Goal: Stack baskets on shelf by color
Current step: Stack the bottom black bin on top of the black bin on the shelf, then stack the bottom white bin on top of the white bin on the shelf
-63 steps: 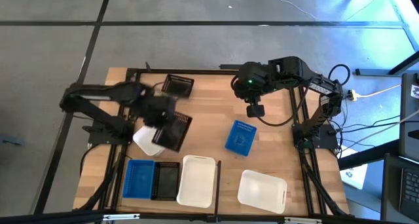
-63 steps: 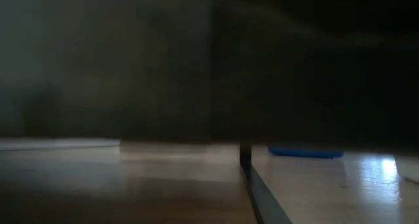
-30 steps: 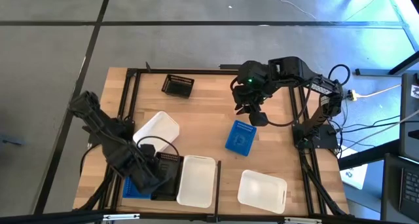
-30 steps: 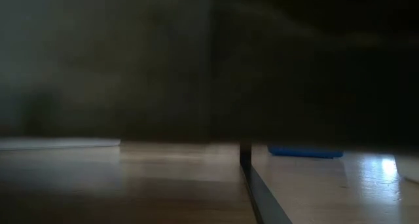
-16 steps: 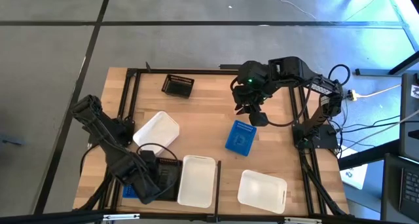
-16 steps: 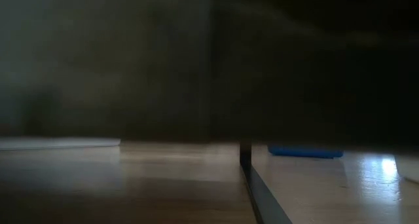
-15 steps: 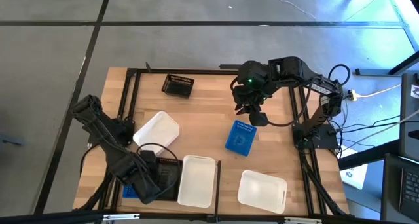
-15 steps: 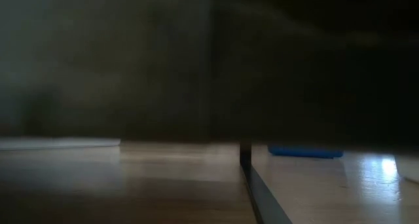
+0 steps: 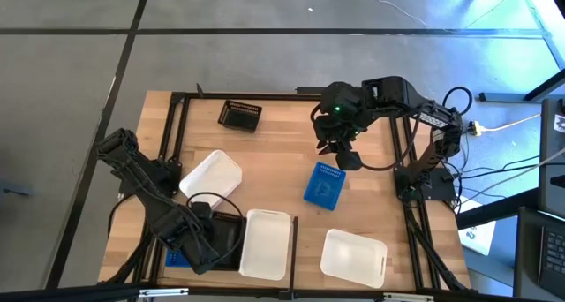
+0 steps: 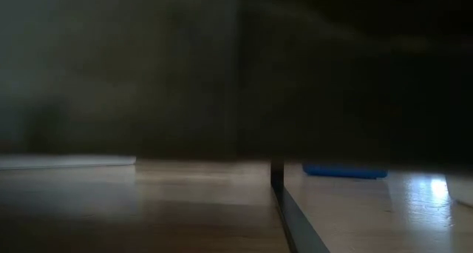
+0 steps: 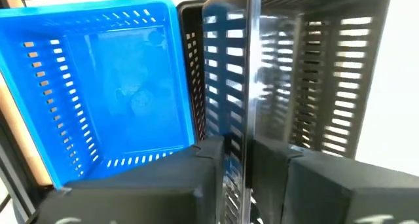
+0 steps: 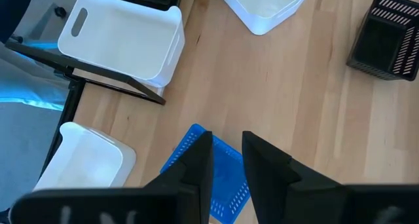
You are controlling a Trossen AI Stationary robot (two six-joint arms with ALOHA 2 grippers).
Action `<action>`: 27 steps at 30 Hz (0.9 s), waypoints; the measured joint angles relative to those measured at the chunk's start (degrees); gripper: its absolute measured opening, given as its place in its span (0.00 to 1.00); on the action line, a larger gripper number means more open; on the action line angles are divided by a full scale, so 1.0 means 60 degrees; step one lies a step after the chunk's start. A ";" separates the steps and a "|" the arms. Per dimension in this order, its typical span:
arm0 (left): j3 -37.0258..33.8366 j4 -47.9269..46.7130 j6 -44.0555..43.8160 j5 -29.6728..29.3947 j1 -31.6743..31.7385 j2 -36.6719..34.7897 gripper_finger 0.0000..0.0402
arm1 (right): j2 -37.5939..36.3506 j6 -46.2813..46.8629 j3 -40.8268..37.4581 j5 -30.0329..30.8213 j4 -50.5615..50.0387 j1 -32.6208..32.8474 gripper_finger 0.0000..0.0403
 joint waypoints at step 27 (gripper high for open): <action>0.0000 -0.0106 0.0510 -0.0025 -0.0106 -0.0080 0.16 | 0.0000 0.0000 0.0000 0.0000 0.0001 -0.0004 0.20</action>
